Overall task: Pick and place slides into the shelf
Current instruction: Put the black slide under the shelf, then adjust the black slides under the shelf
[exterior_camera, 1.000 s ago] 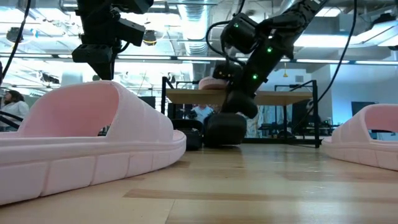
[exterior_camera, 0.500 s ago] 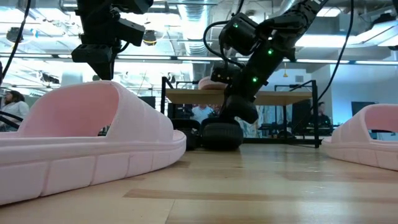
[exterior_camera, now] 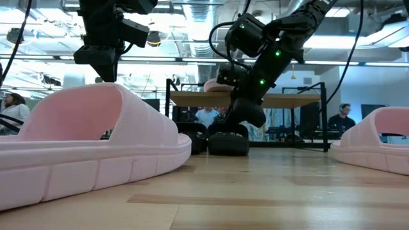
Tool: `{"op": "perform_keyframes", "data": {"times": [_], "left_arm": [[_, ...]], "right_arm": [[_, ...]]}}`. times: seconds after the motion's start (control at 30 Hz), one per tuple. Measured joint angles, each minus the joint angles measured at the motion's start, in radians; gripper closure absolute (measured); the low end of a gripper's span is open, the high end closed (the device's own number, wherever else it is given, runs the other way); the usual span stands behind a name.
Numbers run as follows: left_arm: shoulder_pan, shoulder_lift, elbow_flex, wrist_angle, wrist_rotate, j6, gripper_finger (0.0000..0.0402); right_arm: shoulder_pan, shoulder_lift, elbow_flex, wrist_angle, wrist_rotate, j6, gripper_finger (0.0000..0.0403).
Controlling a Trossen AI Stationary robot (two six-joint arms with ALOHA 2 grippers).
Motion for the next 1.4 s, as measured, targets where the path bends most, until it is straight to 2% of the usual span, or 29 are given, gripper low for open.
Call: {"op": "perform_keyframes", "data": {"times": [0.47, 0.67, 0.87, 1.03, 1.2, 1.4], "left_arm": [[0.0, 0.0, 0.0, 0.025, 0.001, 0.004, 0.0286], [0.0, 0.0, 0.0, 0.072, 0.003, 0.013, 0.0286], [0.0, 0.0, 0.0, 0.156, 0.032, 0.036, 0.0286], [-0.005, 0.0, 0.0, 0.298, 0.09, 0.096, 0.0286], [-0.019, 0.0, 0.0, 0.501, 0.216, 0.216, 0.0286], [-0.039, 0.0, 0.0, 0.663, 0.347, 0.353, 0.0286]], "right_arm": [[0.048, -0.006, 0.0, -0.009, 0.001, 0.003, 0.0284], [0.076, -0.031, 0.044, -0.105, 0.04, 0.034, 0.0273], [0.116, -0.128, 0.056, -0.219, 0.039, 0.14, 0.0276], [0.166, -0.23, 0.056, -0.29, -0.083, 0.301, 0.0281], [0.234, -0.272, 0.056, -0.293, -0.23, 0.445, 0.0283], [0.322, -0.205, 0.056, -0.269, -0.258, 0.535, 0.0283]]}}
